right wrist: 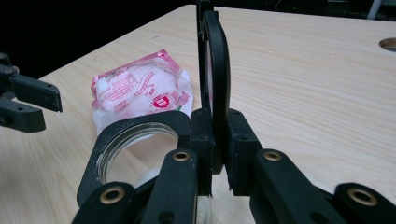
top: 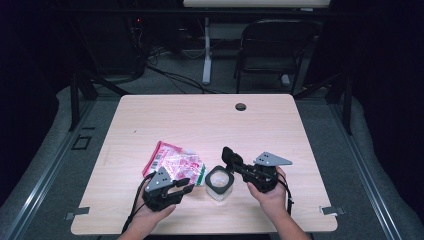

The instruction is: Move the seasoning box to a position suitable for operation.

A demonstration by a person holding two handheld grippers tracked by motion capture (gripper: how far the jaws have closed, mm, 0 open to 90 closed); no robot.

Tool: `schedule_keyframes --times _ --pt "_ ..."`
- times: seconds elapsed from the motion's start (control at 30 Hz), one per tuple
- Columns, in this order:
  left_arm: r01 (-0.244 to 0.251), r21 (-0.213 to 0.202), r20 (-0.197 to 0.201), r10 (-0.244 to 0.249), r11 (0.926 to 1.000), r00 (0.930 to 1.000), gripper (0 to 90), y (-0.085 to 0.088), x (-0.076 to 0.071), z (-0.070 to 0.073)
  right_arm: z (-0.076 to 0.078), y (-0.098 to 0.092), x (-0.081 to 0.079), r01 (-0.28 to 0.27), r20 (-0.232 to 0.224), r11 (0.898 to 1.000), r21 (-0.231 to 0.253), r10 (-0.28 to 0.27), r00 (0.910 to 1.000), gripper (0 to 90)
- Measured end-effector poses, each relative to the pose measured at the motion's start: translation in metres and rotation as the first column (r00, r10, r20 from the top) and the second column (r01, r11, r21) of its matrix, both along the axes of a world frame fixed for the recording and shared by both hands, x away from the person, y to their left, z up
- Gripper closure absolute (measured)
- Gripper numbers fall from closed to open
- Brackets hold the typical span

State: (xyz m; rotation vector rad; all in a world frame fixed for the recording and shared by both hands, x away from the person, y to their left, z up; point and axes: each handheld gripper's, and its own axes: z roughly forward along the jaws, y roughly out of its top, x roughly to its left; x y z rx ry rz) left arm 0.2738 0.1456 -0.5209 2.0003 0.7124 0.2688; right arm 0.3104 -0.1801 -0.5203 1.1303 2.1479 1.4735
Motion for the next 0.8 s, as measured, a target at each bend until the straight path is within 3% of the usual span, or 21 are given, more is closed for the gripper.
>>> schedule_keyframes --times 0.33,0.63,0.8 --pt "-0.005 0.006 -0.008 0.005 1.0 1.0 70.2 -0.0002 0.0 -0.0031 -0.0025 0.002 0.0087 0.011 -0.021 0.999 0.032 -0.01 0.9997 82.3" --pt "-0.016 0.013 -0.005 0.016 0.9998 0.9999 68.2 0.0005 0.0021 -0.004 -0.0044 0.001 0.0086 0.014 -0.034 1.0 0.016 -0.013 0.9993 78.1" --pt "-0.022 0.012 -0.001 0.022 0.9997 0.9998 67.3 0.0012 0.0032 -0.0045 -0.0065 -0.0013 0.0075 0.032 -0.04 0.998 0.048 -0.03 0.9988 74.4"
